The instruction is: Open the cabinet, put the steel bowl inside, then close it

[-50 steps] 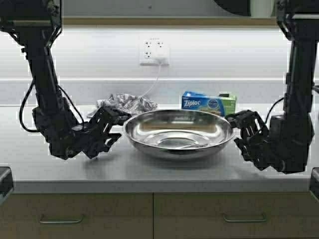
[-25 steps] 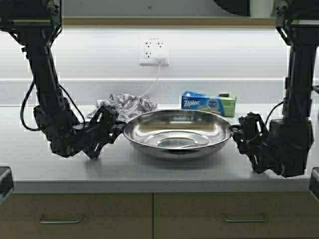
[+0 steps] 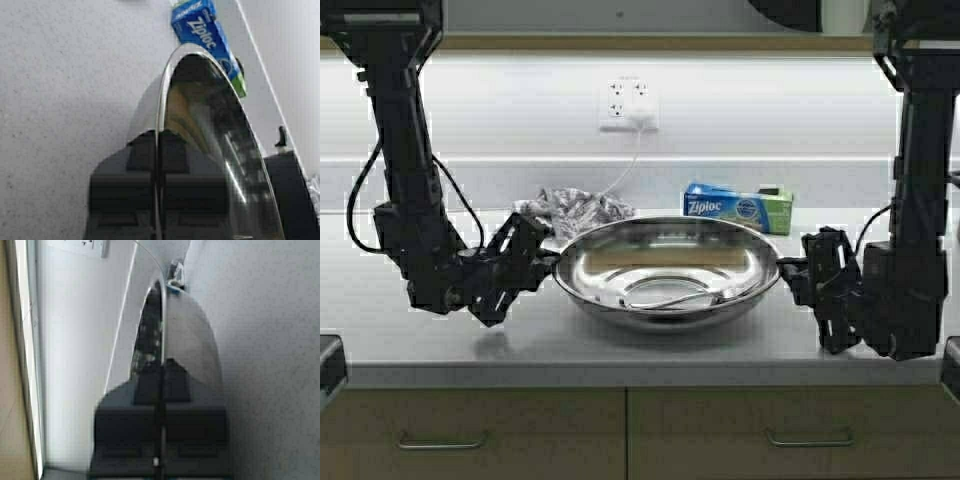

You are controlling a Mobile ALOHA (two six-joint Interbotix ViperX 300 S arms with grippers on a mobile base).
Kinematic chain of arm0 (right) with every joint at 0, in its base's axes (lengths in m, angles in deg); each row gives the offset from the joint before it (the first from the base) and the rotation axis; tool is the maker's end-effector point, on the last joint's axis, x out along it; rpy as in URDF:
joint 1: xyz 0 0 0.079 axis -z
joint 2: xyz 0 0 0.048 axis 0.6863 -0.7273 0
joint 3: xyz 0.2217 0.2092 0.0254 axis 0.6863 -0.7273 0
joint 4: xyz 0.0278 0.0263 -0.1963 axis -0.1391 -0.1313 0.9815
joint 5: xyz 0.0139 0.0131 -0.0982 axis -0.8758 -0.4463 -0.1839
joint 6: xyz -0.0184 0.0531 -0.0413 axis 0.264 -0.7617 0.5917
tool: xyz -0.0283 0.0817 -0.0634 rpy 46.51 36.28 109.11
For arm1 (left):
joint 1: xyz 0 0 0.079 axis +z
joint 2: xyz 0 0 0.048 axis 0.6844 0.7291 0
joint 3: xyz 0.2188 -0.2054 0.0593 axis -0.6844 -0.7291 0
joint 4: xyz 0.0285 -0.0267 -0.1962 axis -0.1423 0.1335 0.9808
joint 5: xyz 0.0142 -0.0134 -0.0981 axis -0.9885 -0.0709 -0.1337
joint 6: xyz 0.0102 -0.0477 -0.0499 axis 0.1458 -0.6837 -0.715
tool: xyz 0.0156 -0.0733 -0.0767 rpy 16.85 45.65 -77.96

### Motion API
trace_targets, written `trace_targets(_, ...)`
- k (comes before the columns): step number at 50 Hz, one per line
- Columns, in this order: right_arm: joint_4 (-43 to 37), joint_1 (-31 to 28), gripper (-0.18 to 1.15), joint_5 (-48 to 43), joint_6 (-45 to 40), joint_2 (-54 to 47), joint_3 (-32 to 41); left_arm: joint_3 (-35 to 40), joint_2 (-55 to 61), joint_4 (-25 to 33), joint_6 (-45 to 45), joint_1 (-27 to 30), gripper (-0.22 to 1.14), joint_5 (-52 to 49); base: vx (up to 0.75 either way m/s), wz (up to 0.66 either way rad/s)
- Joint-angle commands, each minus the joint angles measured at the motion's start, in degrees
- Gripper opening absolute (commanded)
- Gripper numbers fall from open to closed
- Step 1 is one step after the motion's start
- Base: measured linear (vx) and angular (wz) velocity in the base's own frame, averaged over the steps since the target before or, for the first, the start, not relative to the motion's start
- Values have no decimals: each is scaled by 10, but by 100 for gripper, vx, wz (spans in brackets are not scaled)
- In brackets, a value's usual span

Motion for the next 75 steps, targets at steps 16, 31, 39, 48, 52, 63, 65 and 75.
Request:
trace_targets(16,33,-8,6,-13,10,92,-78,-103,-126,21,69,3,2,23,0,0)
trace_targets(31,31,-54,6,-20,17,174,-166,-219,-198,18,64,3,2,46,0,0)
trace_targets(39,18,-81,6,-20,23,231,-215,-295,-258,14,59,2,2,54,0,0)
trace_targets(48,15,-100,6,-21,27,295,-263,-377,-350,14,60,2,2,62,0,0)
trace_targets(52,14,-106,7,-20,26,322,-280,-404,-391,14,59,2,2,62,0,0)
trace_targets(63,-11,-134,7,-17,25,411,-331,-446,-491,15,57,2,2,22,0,0)
trace_targets(65,-16,-139,7,-13,24,426,-336,-451,-505,17,55,2,2,8,0,0)
trace_targets(75,-21,-162,7,41,4,505,-339,-465,-571,18,14,2,2,-30,0,0)
